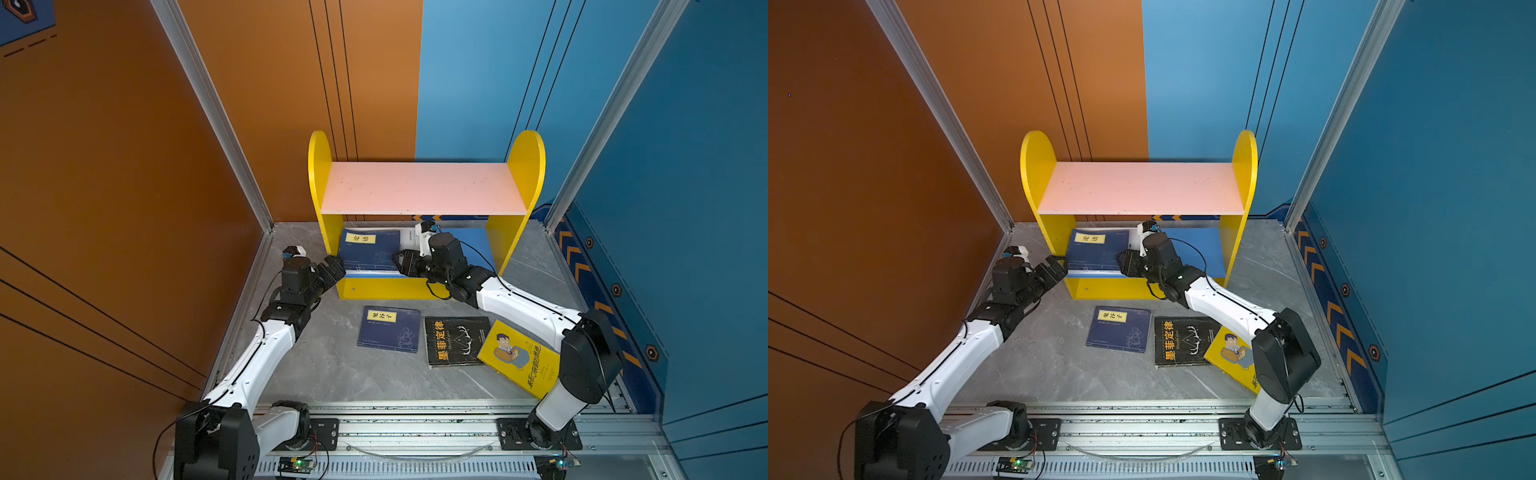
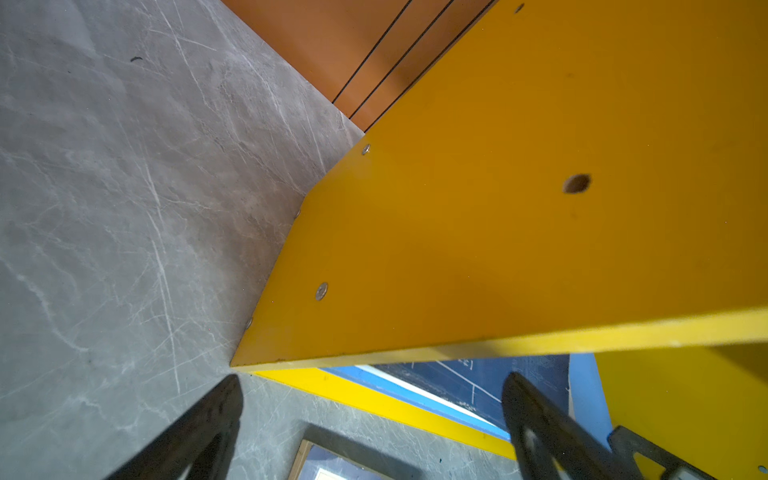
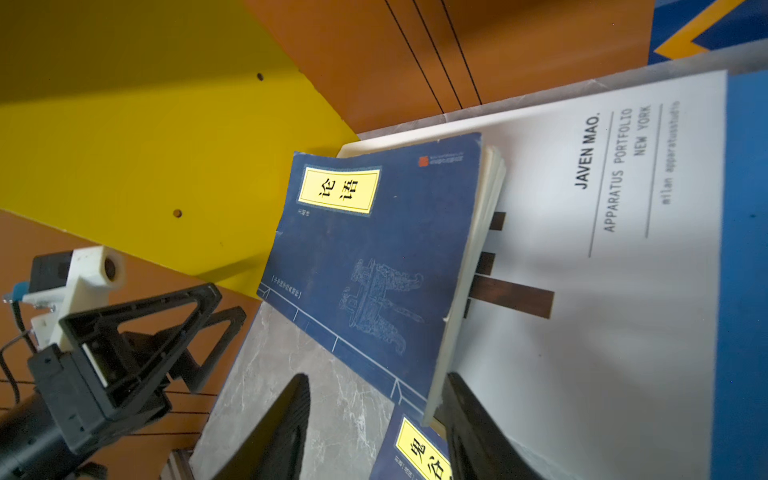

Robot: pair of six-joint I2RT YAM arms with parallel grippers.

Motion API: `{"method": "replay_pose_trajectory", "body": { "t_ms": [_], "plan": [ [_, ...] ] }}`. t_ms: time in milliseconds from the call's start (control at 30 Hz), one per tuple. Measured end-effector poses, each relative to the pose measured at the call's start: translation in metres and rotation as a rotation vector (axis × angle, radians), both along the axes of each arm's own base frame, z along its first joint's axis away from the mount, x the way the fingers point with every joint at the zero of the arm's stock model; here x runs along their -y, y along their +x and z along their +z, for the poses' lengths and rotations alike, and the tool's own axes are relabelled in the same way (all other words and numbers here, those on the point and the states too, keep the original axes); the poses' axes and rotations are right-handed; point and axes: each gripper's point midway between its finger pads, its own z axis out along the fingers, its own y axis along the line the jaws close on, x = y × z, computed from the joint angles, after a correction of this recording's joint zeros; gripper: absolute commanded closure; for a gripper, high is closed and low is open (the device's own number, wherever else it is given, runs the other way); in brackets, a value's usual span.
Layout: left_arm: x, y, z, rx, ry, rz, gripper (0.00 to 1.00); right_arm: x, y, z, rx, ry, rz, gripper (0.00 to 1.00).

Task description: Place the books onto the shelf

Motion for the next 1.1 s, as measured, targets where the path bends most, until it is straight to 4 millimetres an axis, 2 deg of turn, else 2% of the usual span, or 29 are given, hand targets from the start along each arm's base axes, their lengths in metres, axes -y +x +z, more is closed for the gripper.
{"method": "replay_pose_trajectory", "body": {
  "t_ms": [167,300,467,767,1100],
  "plan": [
    [-0.003,0.000,0.002,0.005,-0.006,0.005,0.02,0.000,-0.004,-0.005,0.064,-0.087,0.053,0.36],
    [-0.005,-0.001,0.004,0.008,-0.012,0.010,0.02,-0.004,-0.011,-0.015,0.108,-0.160,0.095,0.40],
    [-0.007,-0.001,0.005,0.008,-0.023,0.020,0.02,-0.011,-0.019,-0.018,0.155,-0.212,0.154,0.45],
    [-0.010,-0.005,0.006,0.002,-0.023,0.030,0.02,-0.008,-0.019,-0.037,0.166,-0.324,0.209,0.47],
    [-0.017,-0.010,0.004,-0.006,-0.024,0.047,0.02,-0.009,-0.016,-0.041,0.186,-0.392,0.229,0.45]
  ]
}}
